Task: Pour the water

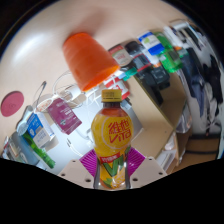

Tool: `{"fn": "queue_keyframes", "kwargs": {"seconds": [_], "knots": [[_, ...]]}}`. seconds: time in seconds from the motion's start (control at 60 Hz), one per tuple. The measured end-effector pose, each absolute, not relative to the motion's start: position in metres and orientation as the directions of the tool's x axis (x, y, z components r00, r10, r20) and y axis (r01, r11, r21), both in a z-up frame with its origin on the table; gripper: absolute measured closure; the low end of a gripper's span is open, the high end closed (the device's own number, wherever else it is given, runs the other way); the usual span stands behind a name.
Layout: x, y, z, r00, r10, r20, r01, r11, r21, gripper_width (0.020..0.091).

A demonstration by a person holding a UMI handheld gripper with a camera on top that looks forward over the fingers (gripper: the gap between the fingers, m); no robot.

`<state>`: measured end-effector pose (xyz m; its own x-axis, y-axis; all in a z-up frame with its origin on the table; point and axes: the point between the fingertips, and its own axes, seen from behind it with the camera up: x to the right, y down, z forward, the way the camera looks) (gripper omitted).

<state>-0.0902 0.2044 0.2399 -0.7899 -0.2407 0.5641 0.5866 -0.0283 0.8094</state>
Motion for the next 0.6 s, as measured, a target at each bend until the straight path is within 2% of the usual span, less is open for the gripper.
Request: {"fn": "queue_keyframes", "kwargs": {"seconds": [0.083,0.117,0.15,0.217,0.267,0.317,0.367,0.417,0.433,0.567,0.583,0.6], "knots": [[-0.075,0.203,0.265,-0.599,-0.255,0.759,0.787,-0.013,0.617,0.0752],[-0.063,0.204,0.276,-0.45,-0.237,0.861,0.887,-0.01,0.461,0.0751],[-0.049,0.204,0.273,-0.239,-0.201,0.95,0.969,0.007,0.245,0.075],[-0.037,0.199,0.239,0.275,-0.005,0.961,0.959,0.076,-0.274,0.0748],[-0.043,0.191,0.201,0.587,0.17,0.791,0.795,0.061,-0.603,0.0748],[-0.045,0.179,0.167,0.804,0.263,0.533,0.555,-0.012,-0.831,0.0745],[-0.035,0.174,0.153,0.898,0.295,0.327,0.367,-0.092,-0.926,0.0744],[-0.024,0.173,0.139,0.936,0.287,0.202,0.243,-0.113,-0.963,0.0735],[-0.023,0.172,0.126,0.947,0.279,0.16,0.197,-0.111,-0.974,0.0737],[0.012,0.184,0.089,0.969,0.232,0.079,0.125,-0.188,-0.974,0.0736],[0.014,0.181,0.073,0.975,0.217,0.049,0.088,-0.176,-0.98,0.0736],[0.018,0.186,0.084,0.973,0.222,0.06,0.104,-0.195,-0.975,0.0736]]}}
